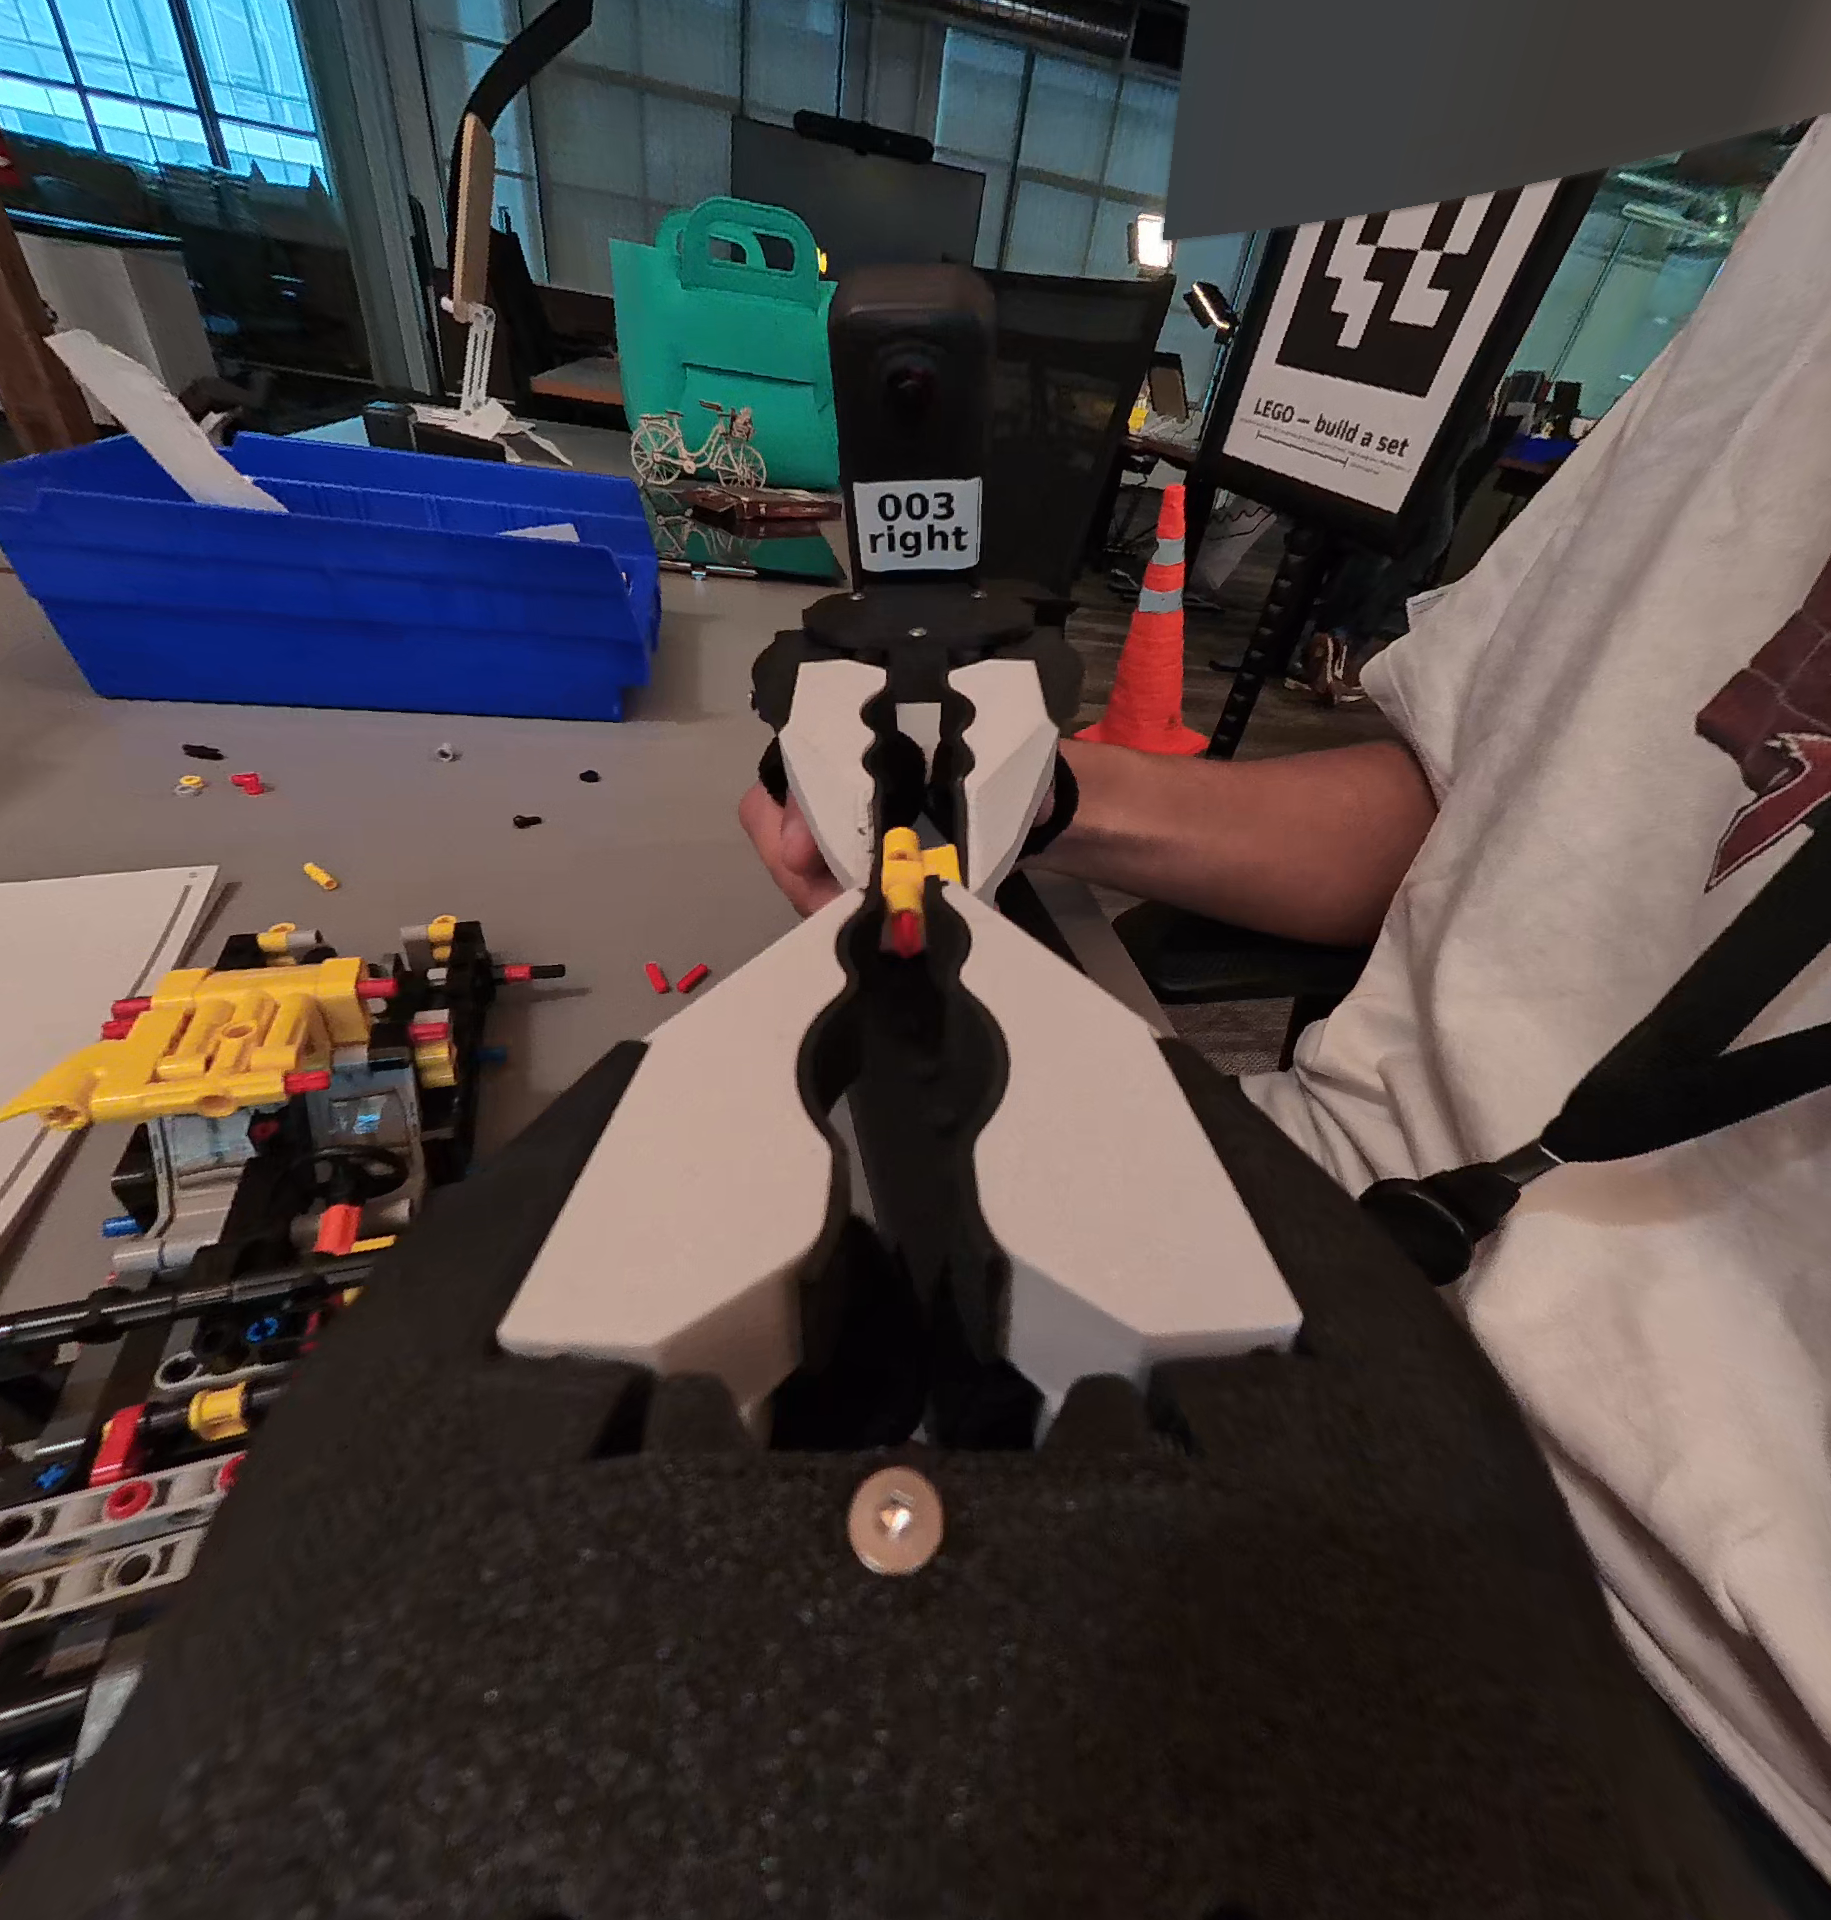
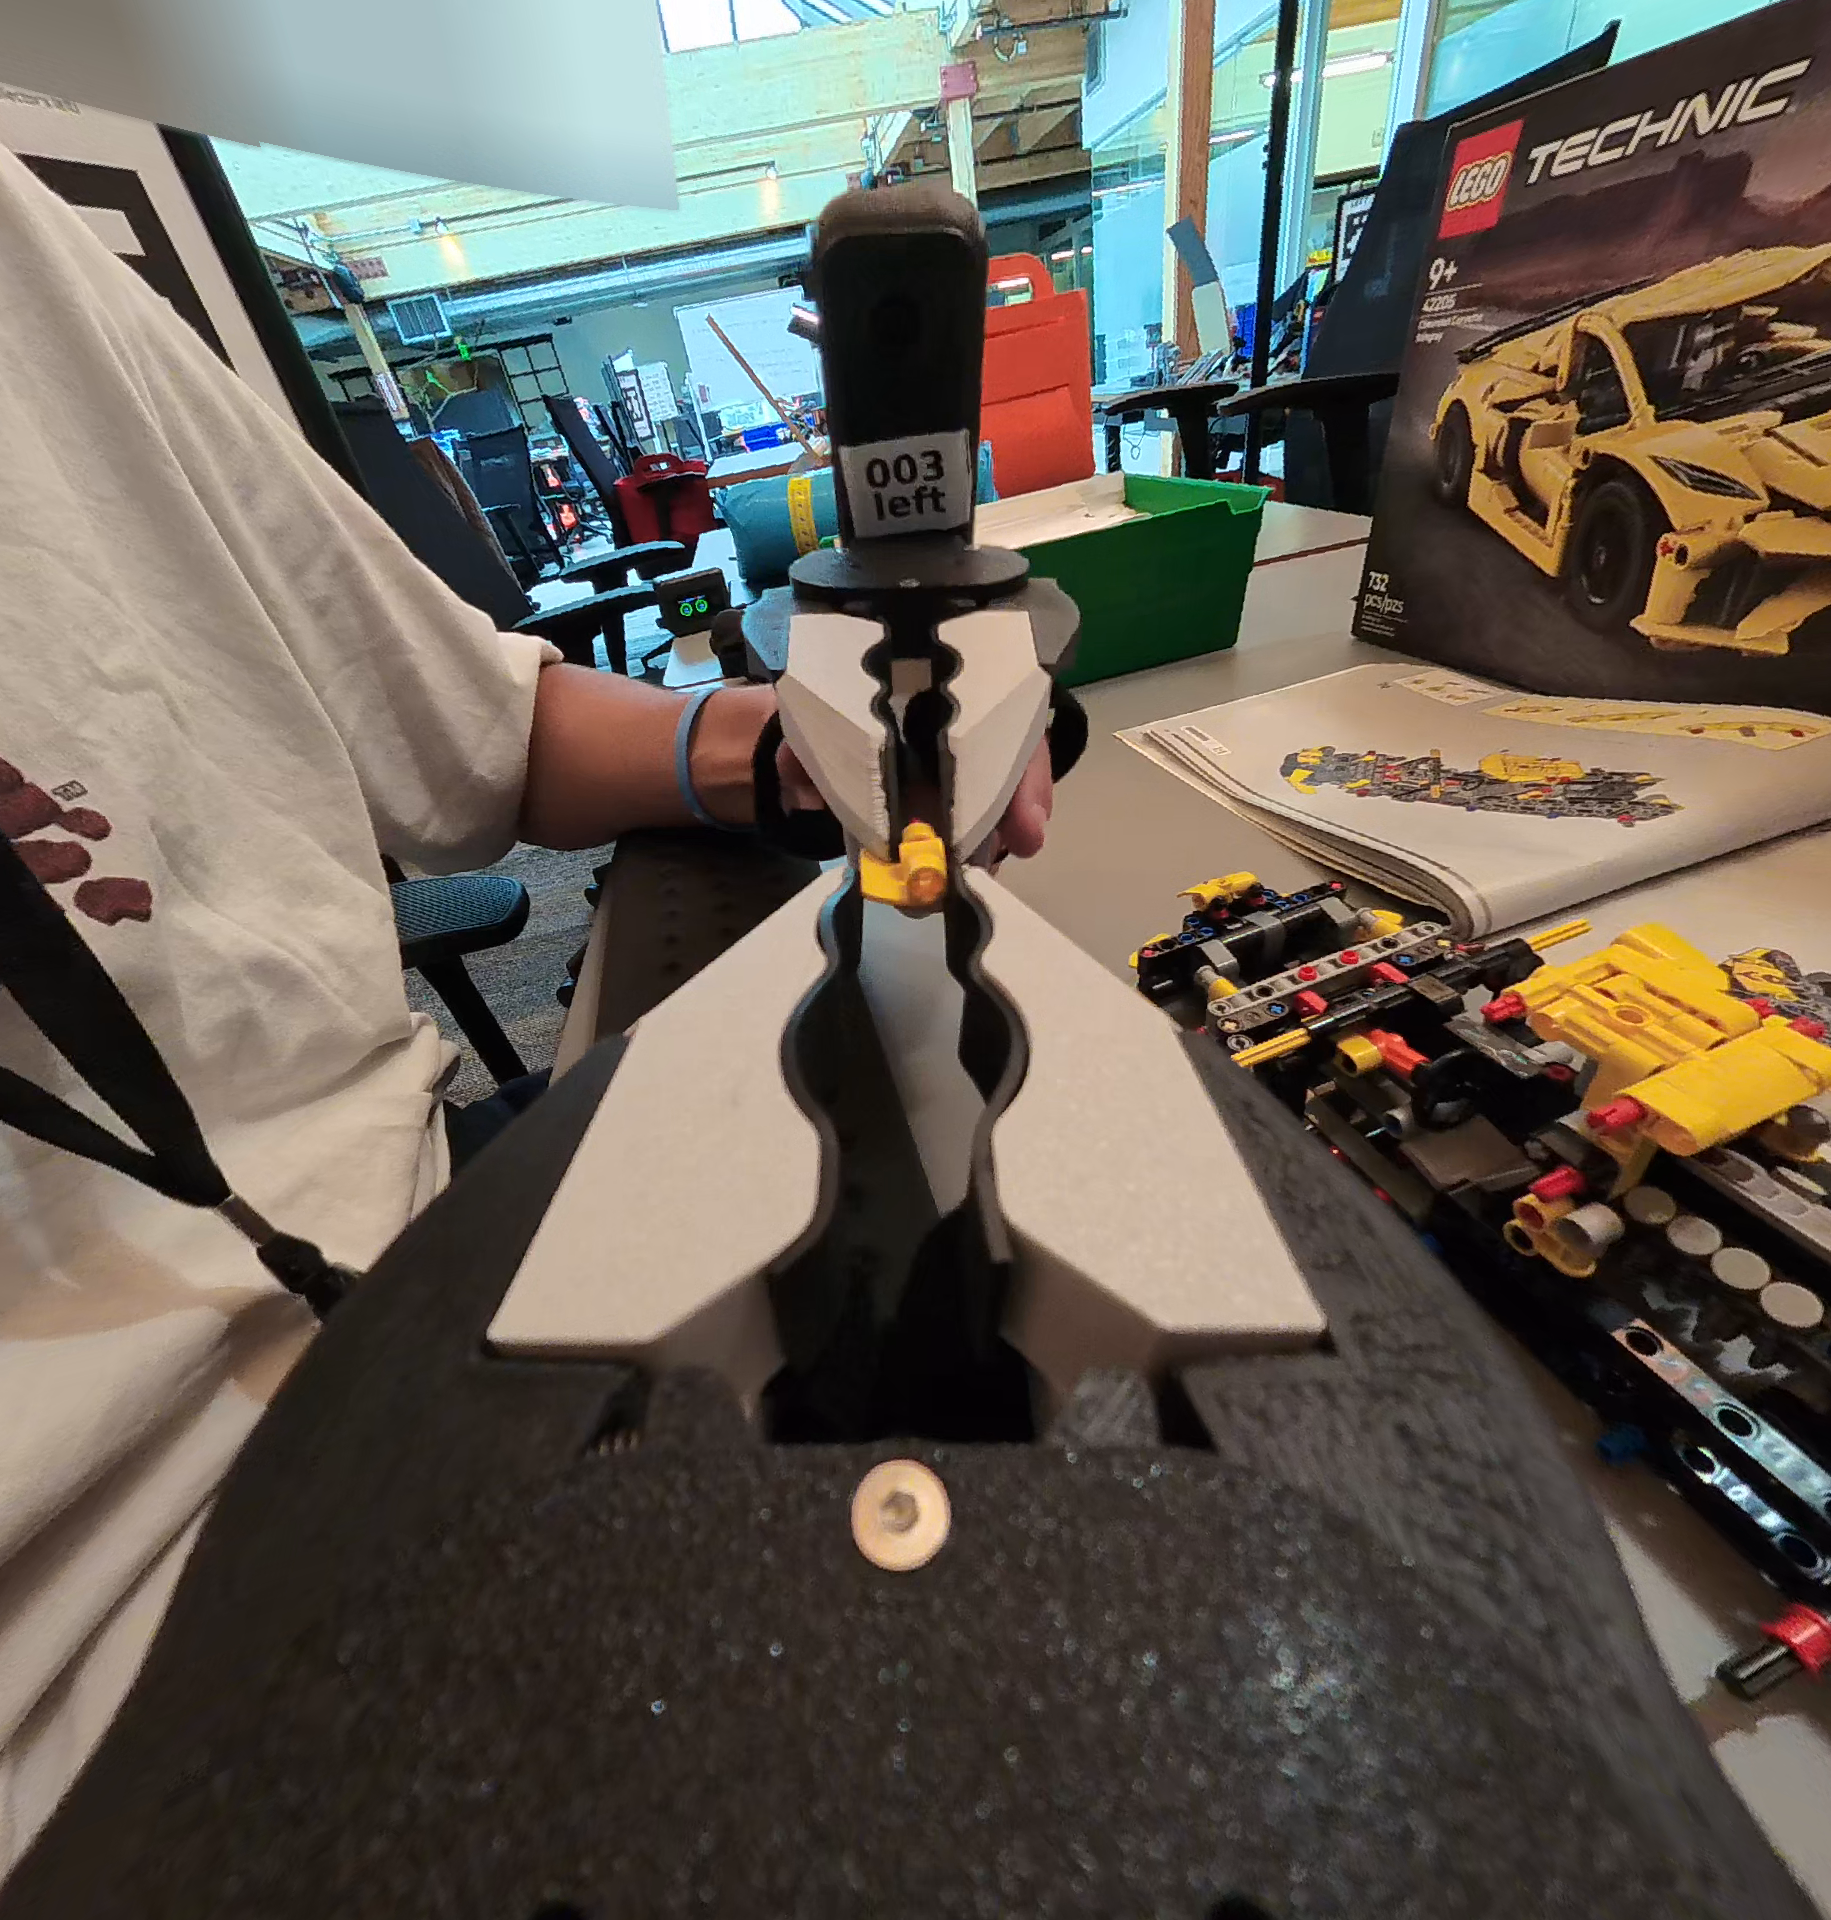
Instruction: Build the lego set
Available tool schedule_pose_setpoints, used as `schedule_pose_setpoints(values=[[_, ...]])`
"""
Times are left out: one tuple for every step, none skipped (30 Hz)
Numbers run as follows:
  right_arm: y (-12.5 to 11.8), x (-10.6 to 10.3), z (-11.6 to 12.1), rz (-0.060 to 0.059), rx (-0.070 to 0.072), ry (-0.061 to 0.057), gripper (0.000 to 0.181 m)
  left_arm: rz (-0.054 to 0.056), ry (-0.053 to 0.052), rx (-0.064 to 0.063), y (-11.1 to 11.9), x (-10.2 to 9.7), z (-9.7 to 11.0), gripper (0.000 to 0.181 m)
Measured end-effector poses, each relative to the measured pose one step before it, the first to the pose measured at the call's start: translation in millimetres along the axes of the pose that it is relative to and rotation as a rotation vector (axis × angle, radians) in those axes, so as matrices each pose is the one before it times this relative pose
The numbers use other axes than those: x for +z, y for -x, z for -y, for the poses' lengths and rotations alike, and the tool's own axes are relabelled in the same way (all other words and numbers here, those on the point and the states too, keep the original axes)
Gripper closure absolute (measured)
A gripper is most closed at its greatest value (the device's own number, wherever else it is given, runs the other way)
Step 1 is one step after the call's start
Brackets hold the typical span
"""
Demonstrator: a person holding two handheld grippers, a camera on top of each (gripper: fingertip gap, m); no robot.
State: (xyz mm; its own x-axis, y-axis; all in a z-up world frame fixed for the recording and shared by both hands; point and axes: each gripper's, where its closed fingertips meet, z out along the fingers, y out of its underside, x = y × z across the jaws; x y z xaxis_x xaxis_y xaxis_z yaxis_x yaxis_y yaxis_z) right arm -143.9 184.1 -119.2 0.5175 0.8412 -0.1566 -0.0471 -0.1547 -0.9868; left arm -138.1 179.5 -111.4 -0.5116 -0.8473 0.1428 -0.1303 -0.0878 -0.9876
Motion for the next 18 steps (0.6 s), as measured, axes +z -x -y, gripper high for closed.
schedule_pose_setpoints(values=[[-0.50, 0.04, -0.01, -0.0022, 0.0016, 0.0004, 0.166, -0.0002, -0.0035, -0.0052, 0.66, -0.06, -0.08, 0.173], [-0.15, -0.08, 0.22, -0.0013, -0.0003, -0.0009, 0.166, -0.0031, -0.0062, -0.0084, 0.23, 0.24, 0.24, 0.173], [-0.24, -0.13, 0.26, -0.0009, 0.0006, -0.0018, 0.166, -0.0041, -0.0080, -0.0113, 0.01, 0.46, 0.12, 0.173], [-0.54, -0.23, -0.06, -0.0028, 0.0024, -0.0007, 0.166, -0.0031, -0.0082, -0.0151, 0.37, 0.43, 0.04, 0.174], [-0.82, -0.31, 0.24, -0.0041, 0.0024, -0.0021, 0.166, -0.0007, -0.0069, -0.0182, 0.75, 0.39, 0.15, 0.174], [-0.62, -0.16, 0.02, -0.0033, 0.0015, -0.0006, 0.166, 0.0000, -0.0041, -0.0133, 0.74, 0.31, 0.01, 0.174], [-0.59, 0.01, 0.29, -0.0041, 0.0002, -0.0014, 0.167, 0.0036, -0.0046, -0.0012, 0.53, 0.05, 0.46, 0.174], [-0.76, 0.02, 0.34, -0.0063, -0.0009, -0.0019, 0.166, 0.0093, -0.0051, 0.0133, 0.52, 0.22, 0.45, 0.174], [0.01, -0.35, 0.36, -0.0003, -0.0010, -0.0029, 0.166, 0.0061, -0.0052, 0.0145, -0.24, 0.34, 0.51, 0.174], [0.66, -0.42, 0.51, 0.0041, -0.0008, -0.0040, 0.166, 0.0006, -0.0053, 0.0048, -0.64, 0.31, 0.54, 0.174], [0.52, -0.10, 0.17, 0.0022, -0.0017, -0.0017, 0.166, -0.0010, -0.0030, 0.0001, -0.37, 0.14, 0.18, 0.174], [-0.11, 0.18, -0.34, -0.0016, -0.0014, 0.0023, 0.166, 0.0001, 0.0013, 0.0017, 0.17, -0.09, -0.38, 0.174], [-0.32, 0.40, -0.62, -0.0028, 0.0002, 0.0038, 0.166, 0.0029, 0.0045, 0.0067, 0.25, -0.32, -0.43, 0.174], [0.04, 0.39, -0.29, 0.0009, 0.0004, 0.0024, 0.166, 0.0066, 0.0054, 0.0215, -0.27, -0.41, -0.09, 0.174], [0.71, 0.27, 0.19, 0.0045, -0.0004, -0.0014, 0.166, 0.0084, 0.0054, 0.0330, -0.63, -0.23, 0.29, 0.174], [0.76, 0.04, 0.63, 0.0049, 0.0012, -0.0038, 0.166, 0.0053, 0.0046, 0.0229, -0.92, -0.20, 0.40, 0.175], [1.22, 0.00, 0.63, 0.0102, 0.0044, -0.0039, 0.166, -0.0022, 0.0045, 0.0080, -1.10, -0.33, 0.35, 0.174], [1.19, 0.51, -0.73, 0.0112, 0.0050, 0.0056, 0.166, -0.0026, 0.0085, 0.0168, -0.90, -1.09, -0.25, 0.174]])
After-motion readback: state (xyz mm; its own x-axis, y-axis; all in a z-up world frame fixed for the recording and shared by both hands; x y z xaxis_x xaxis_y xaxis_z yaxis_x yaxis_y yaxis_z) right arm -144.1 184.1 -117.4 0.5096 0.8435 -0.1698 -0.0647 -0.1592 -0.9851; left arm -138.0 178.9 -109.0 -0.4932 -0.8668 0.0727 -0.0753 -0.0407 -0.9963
